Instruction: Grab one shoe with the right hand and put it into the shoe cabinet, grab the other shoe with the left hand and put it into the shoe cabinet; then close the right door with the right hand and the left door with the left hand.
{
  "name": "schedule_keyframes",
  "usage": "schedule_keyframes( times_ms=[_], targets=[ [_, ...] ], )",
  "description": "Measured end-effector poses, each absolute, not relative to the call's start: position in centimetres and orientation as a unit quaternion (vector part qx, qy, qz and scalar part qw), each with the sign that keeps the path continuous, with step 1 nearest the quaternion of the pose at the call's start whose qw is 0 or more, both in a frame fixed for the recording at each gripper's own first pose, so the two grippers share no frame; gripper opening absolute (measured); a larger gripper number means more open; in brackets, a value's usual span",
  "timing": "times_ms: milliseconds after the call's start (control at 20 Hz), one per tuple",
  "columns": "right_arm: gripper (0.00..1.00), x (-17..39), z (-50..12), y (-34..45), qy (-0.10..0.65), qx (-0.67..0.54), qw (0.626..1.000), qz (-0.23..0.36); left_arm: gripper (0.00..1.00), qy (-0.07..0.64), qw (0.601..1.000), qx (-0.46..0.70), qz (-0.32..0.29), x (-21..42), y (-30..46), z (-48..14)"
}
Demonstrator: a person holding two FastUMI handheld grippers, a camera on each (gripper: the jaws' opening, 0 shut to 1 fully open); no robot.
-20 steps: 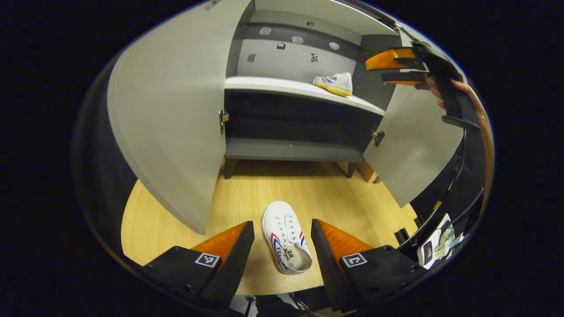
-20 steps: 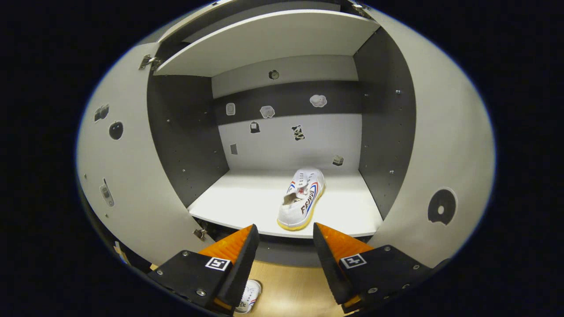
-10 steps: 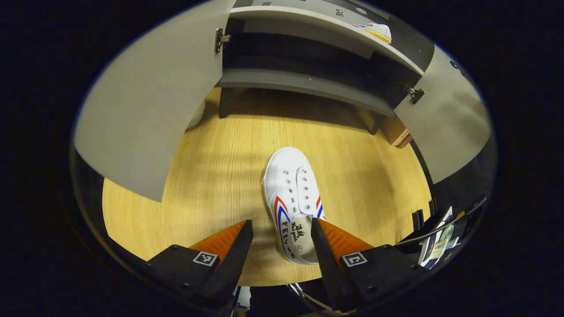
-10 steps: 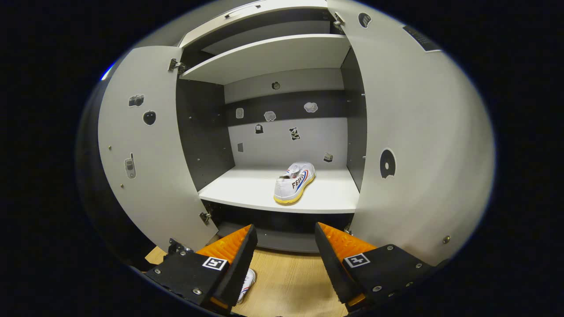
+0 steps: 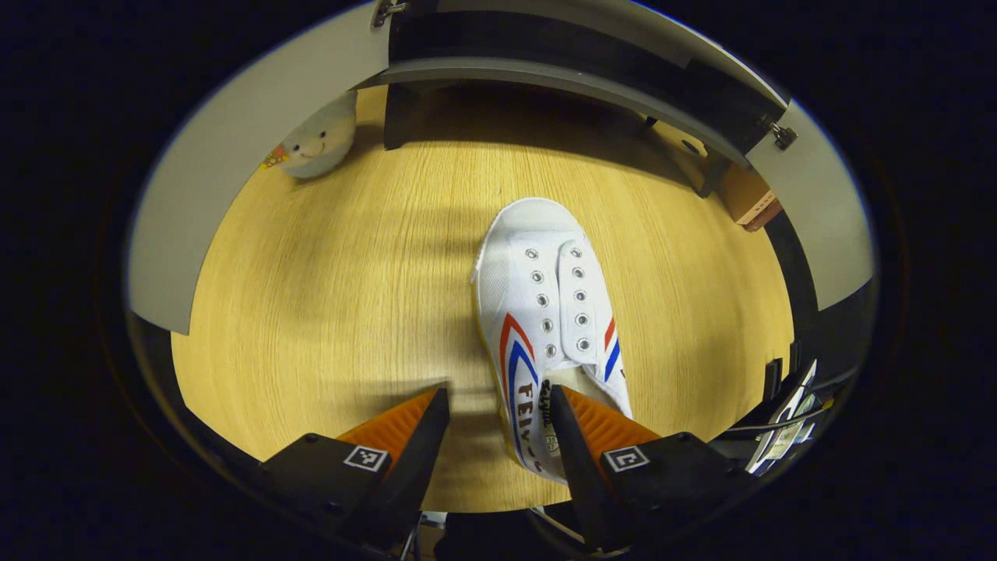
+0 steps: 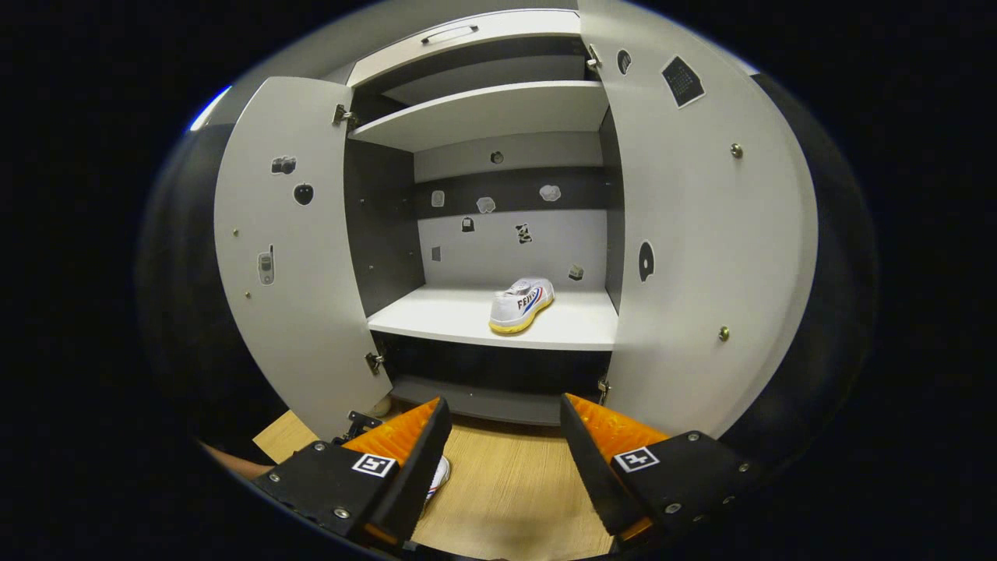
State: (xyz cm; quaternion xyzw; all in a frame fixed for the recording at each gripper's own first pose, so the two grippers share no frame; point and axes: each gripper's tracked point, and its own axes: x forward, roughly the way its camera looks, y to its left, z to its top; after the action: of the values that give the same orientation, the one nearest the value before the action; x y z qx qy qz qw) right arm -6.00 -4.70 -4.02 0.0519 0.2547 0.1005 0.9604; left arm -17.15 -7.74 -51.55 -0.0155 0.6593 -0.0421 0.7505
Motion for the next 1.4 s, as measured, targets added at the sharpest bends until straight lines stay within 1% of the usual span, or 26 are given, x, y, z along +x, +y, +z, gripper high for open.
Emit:
schedule_keyframes(
  times_ms=[100,150,250,300,350,400,450,500,550,600,650,700,800,850,900,1100,1150,1400],
  targets=[
    [0.87,-7.0,-4.6,-4.6,0.264,0.044,0.958,0.104,0.82,0.655,0.755,-0.014,-0.035,-17.0,-7.7,-52.0],
    [0.87,-7.5,-5.1,-4.8,0.272,0.039,0.956,0.102,0.79,0.658,0.752,-0.014,-0.033,-17.2,-7.9,-52.1],
    [0.89,-8.0,-5.5,-4.9,0.274,0.034,0.956,0.099,0.75,0.650,0.759,-0.021,-0.034,-16.8,-8.3,-52.1],
    [0.89,-8.5,-5.8,-5.0,0.277,0.034,0.955,0.098,0.62,0.650,0.759,-0.022,-0.035,-16.7,-8.4,-52.2],
    [0.89,-8.9,-6.1,-5.0,0.280,0.036,0.954,0.096,0.67,0.649,0.759,-0.027,-0.039,-16.7,-8.8,-52.2],
    [0.89,-9.4,-6.4,-5.1,0.284,0.039,0.953,0.095,0.57,0.646,0.761,-0.030,-0.038,-16.5,-8.8,-52.2],
    [0.89,-9.8,-6.8,-5.2,0.289,0.042,0.952,0.094,0.53,0.644,0.763,-0.037,-0.044,-16.4,-9.1,-52.3],
    [0.88,-10.3,-7.3,-5.3,0.295,0.042,0.950,0.092,0.45,0.642,0.764,-0.039,-0.045,-16.3,-9.1,-52.3],
    [0.89,-10.7,-7.8,-5.4,0.301,0.042,0.949,0.090,0.40,0.641,0.765,-0.039,-0.050,-16.3,-9.2,-52.3],
    [0.89,-11.3,-8.1,-5.6,0.305,0.042,0.947,0.087,0.40,0.634,0.770,-0.039,-0.050,-16.1,-9.1,-52.3],
    [0.89,-11.7,-8.4,-5.8,0.310,0.044,0.946,0.085,0.36,0.630,0.774,-0.044,-0.046,-16.3,-8.9,-52.3],
    [0.89,-12.1,-8.8,-5.9,0.314,0.044,0.945,0.081,0.25,0.623,0.780,-0.048,-0.041,-15.9,-8.8,-52.1],
    [0.89,-12.8,-9.1,-6.1,0.318,0.047,0.944,0.077,0.13,0.610,0.790,-0.034,-0.044,-15.9,-8.5,-52.1],
    [0.89,-13.1,-9.1,-6.0,0.318,0.049,0.944,0.076,0.13,0.603,0.796,-0.024,-0.046,-15.8,-8.4,-52.1],
    [0.89,-13.2,-9.1,-6.0,0.319,0.049,0.943,0.076,0.10,0.596,0.802,-0.015,-0.048,-15.5,-8.3,-51.9],
    [0.89,-13.6,-9.2,-6.5,0.317,0.042,0.945,0.069,0.10,0.557,0.829,0.012,-0.059,-13.8,-7.8,-50.9],
    [0.89,-13.6,-9.2,-6.5,0.316,0.041,0.945,0.070,0.07,0.551,0.832,0.017,-0.062,-13.4,-7.8,-51.0],
    [0.89,-13.7,-9.1,-6.6,0.314,0.033,0.946,0.069,0.07,0.545,0.837,-0.014,-0.045,-12.1,-7.0,-48.0]
  ],
)
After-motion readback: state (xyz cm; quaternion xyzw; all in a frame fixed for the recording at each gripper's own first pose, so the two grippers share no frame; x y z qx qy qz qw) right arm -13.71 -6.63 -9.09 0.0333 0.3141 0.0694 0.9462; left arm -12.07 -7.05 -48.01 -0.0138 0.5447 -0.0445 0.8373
